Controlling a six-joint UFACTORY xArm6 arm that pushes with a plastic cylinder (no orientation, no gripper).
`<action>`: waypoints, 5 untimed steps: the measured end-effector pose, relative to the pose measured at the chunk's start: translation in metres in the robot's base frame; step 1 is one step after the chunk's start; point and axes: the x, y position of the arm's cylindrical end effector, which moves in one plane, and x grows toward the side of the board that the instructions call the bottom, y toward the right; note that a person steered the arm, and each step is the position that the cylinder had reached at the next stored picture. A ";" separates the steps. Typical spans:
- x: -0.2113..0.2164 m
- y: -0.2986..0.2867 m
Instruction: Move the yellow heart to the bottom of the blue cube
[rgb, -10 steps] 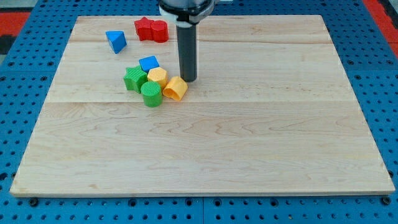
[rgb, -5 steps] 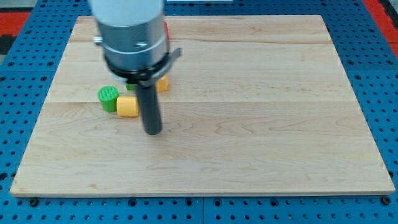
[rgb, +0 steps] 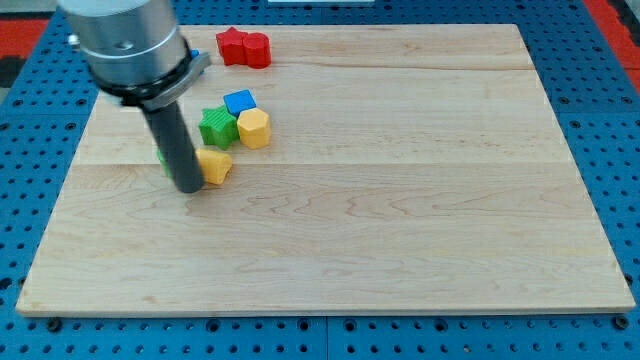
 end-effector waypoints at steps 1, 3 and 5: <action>-0.017 0.019; -0.044 0.034; -0.029 0.020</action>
